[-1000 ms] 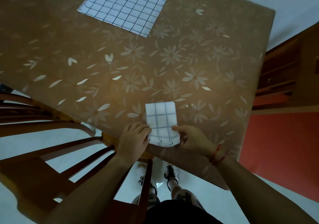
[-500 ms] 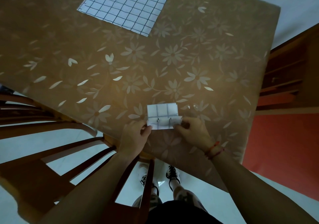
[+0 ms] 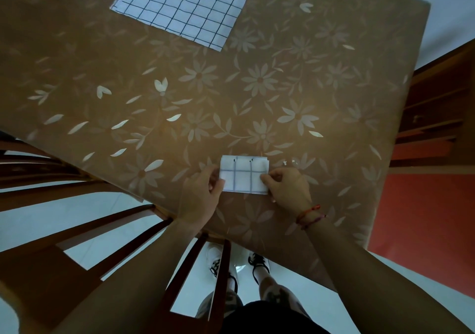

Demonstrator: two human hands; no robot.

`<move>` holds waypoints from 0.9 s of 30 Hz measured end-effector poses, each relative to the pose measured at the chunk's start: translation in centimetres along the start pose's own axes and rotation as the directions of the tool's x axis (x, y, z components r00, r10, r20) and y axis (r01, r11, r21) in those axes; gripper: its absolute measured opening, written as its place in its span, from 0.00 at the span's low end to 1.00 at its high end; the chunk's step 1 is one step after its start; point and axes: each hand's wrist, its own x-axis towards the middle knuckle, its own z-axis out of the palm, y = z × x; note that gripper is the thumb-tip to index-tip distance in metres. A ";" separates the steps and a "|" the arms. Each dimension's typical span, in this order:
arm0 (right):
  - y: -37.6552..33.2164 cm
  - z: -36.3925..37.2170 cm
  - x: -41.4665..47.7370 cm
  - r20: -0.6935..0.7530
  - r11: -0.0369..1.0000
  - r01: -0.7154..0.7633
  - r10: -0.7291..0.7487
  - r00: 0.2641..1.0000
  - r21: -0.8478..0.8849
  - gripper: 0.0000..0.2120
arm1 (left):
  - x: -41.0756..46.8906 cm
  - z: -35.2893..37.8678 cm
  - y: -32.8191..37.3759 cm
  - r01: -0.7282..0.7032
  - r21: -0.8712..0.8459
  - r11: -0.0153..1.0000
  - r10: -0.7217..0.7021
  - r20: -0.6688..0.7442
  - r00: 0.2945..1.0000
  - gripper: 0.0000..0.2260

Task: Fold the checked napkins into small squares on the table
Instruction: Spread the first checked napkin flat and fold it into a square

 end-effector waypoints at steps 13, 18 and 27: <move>0.1 0.0 1.1 0.004 0.999 0.003 -0.003 1.000 -0.036 0.13 | 1.1 0.5 -1.7 -0.440 0.363 0.821 0.403 0.177 0.898 0.19; 0.1 -0.1 1.1 0.022 1.000 -0.006 0.006 1.000 -0.012 0.13 | 2.0 0.6 -2.2 -0.482 0.435 0.761 0.350 0.350 0.869 0.22; -1.7 2.2 -2.3 -0.283 0.840 0.429 -0.522 0.805 -0.331 0.11 | 1.7 1.0 -3.1 -0.490 0.458 0.741 0.325 0.394 0.860 0.24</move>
